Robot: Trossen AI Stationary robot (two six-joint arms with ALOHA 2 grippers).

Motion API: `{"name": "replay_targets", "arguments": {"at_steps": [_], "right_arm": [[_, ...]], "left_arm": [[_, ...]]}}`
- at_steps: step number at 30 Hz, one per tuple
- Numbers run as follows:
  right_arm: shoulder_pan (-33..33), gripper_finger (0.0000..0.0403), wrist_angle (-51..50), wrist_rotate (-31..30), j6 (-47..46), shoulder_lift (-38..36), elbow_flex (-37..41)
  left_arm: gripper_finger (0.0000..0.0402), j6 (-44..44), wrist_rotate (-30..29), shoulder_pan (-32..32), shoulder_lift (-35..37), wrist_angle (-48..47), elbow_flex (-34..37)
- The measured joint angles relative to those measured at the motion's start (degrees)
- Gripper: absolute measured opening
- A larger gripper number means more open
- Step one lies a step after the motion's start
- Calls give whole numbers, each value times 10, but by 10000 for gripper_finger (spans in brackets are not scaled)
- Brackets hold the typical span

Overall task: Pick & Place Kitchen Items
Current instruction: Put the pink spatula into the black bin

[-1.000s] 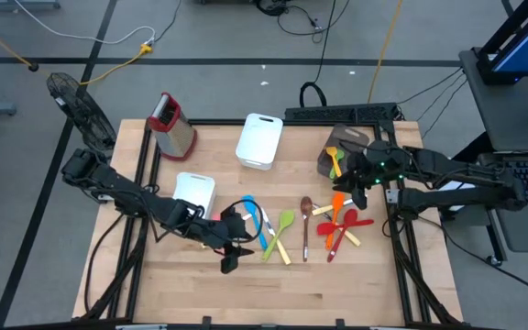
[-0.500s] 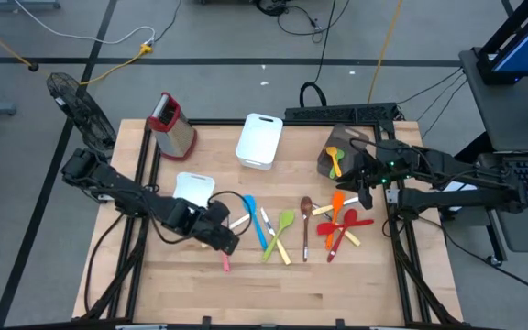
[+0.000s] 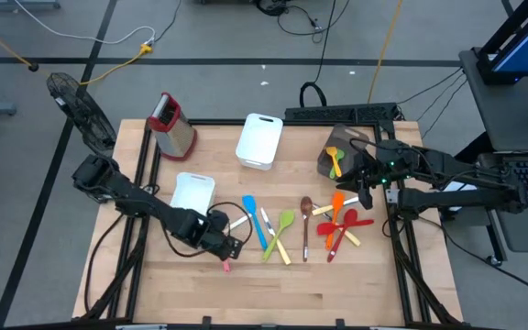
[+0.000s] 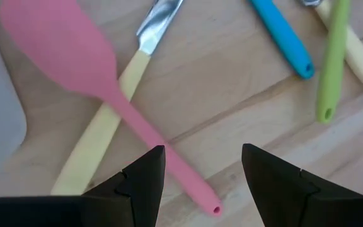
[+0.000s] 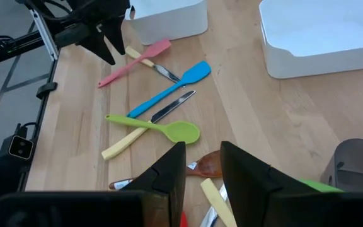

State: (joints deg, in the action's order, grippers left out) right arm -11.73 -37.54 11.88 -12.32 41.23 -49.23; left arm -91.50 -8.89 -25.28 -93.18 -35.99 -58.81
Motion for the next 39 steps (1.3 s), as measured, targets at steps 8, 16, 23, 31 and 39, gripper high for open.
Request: {"name": "replay_targets", "arguments": {"at_steps": [8, 16, 23, 31, 39], "right_arm": [[0, 91, 0, 0, 0, 0, 0], [0, 91, 0, 0, 12, 0, 0], [0, 91, 0, 0, 13, 0, 0], [0, 91, 0, 1, 33, 0, 0], [0, 91, 0, 2, 41, 0, 0]], "left_arm": [[214, -58, -17, -19, -14, 1, 0], [214, -115, -28, -44, -14, 0, 0], [214, -165, -56, -66, -14, 0, 0], [214, -227, -69, -89, -38, 6, 0], [214, -241, -47, -85, -75, 28, 0]]}}
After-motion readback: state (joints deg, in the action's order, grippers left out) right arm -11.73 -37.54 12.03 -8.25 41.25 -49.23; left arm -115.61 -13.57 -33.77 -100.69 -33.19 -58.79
